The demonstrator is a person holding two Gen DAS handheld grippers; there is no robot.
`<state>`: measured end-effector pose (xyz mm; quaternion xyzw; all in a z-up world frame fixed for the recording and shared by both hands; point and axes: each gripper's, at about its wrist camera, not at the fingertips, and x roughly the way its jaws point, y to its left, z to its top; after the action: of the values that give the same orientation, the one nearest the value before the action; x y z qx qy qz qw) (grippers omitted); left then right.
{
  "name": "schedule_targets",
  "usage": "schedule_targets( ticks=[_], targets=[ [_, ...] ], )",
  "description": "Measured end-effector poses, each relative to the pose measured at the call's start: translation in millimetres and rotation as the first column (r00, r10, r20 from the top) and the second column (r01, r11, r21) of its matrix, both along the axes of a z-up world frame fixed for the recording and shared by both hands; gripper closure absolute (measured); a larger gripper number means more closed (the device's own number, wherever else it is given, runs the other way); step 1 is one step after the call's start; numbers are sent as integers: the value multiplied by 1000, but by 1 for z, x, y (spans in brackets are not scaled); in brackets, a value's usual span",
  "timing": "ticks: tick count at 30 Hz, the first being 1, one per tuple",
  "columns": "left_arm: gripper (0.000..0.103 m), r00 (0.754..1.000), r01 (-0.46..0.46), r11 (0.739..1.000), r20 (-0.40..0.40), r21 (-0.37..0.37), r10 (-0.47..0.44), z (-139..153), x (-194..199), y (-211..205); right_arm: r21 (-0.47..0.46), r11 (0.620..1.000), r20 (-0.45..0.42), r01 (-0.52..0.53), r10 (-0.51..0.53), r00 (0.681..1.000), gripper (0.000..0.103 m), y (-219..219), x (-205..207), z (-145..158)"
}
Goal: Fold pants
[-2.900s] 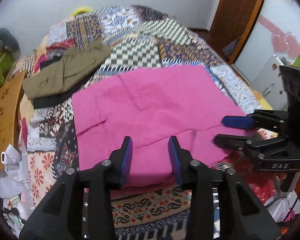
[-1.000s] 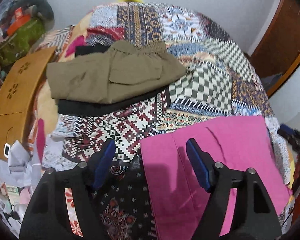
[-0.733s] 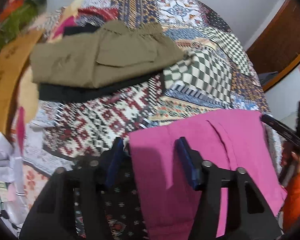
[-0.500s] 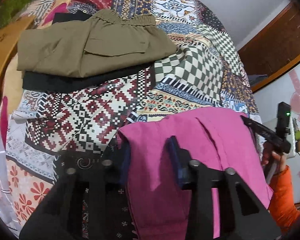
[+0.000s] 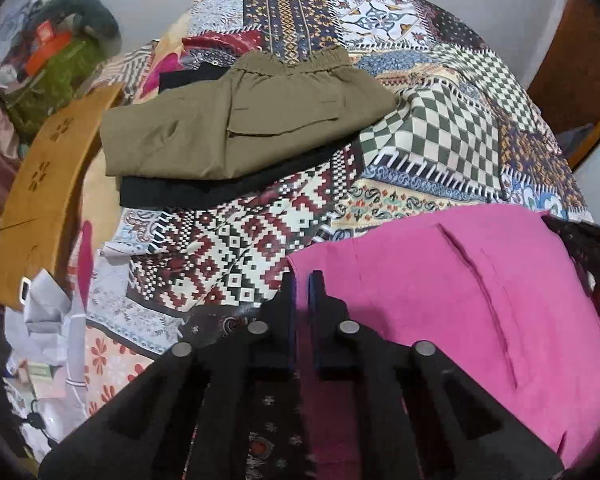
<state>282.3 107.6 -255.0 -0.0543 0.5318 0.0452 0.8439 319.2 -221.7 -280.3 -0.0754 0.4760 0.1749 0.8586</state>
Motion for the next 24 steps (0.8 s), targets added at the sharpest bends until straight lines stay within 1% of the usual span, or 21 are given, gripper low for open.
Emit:
schedule_targets(
  ticks=[1,2,3,4,6,8,9,10,11,12,13,14,15,16,17,18,20,23,24],
  targets=[
    [95,1000,-5,999,-20,-48,4,-2,-1,7,-6,1000,-1,-1,1,1000,98,1,-1,0],
    [95,1000,-14,997,-20,-75,13,-1,-3,12,-10,1000,-6,-1,1,1000,98,2,-2,2],
    [95,1000,-17,996,-8,-85,16,4,-7,16,-9,1000,-12,3,-4,1000,98,1,-4,3],
    [95,1000,-16,997,2,-74,16,8,-9,17,-3,1000,-23,10,-11,1000,97,2,-2,5],
    [94,999,-4,1000,40,2,4,22,-16,15,13,999,-41,35,-35,999,94,-3,-1,15],
    [90,998,28,998,53,48,-30,31,-19,9,6,997,-35,75,-75,997,94,-10,2,31],
    [88,997,47,997,61,63,-51,37,-19,5,13,997,-30,79,-79,996,93,-11,0,37],
    [84,995,66,995,73,81,-72,43,-20,0,29,996,-19,80,-79,997,88,-13,-5,48],
    [78,992,81,992,87,96,-89,49,-21,-5,40,996,-5,75,-75,997,83,-14,-7,57],
    [74,990,90,990,98,104,-100,54,-21,-9,50,996,14,68,-69,998,72,-13,-12,67],
    [65,987,102,989,116,111,-115,59,-22,-15,62,997,44,55,-58,997,59,-12,-19,80],
    [57,982,114,987,139,112,-129,66,-22,-21,72,996,73,42,-48,996,54,-8,-25,90],
    [54,977,125,986,162,107,-141,71,-21,-26,81,996,97,29,-36,995,47,-6,-31,98],
    [48,973,135,986,177,99,-151,76,-20,-31,91,996,125,2,-14,992,46,-1,-38,109],
    [43,969,146,985,189,88,-160,79,-18,-36,96,995,138,-19,6,990,44,4,-36,116],
    [40,966,153,985,196,81,-166,82,-17,-38,98,994,147,-36,22,989,42,9,-38,121],
    [31,960,172,983,211,71,-183,86,-11,-46,113,990,168,-80,60,984,40,19,-42,131],
    [26,957,184,979,212,85,-199,87,-2,-55,140,980,170,-140,115,979,39,37,-47,132],
    [26,957,198,977,197,81,-211,85,3,-57,151,976,162,-158,133,978,39,43,-47,130]
  ],
)
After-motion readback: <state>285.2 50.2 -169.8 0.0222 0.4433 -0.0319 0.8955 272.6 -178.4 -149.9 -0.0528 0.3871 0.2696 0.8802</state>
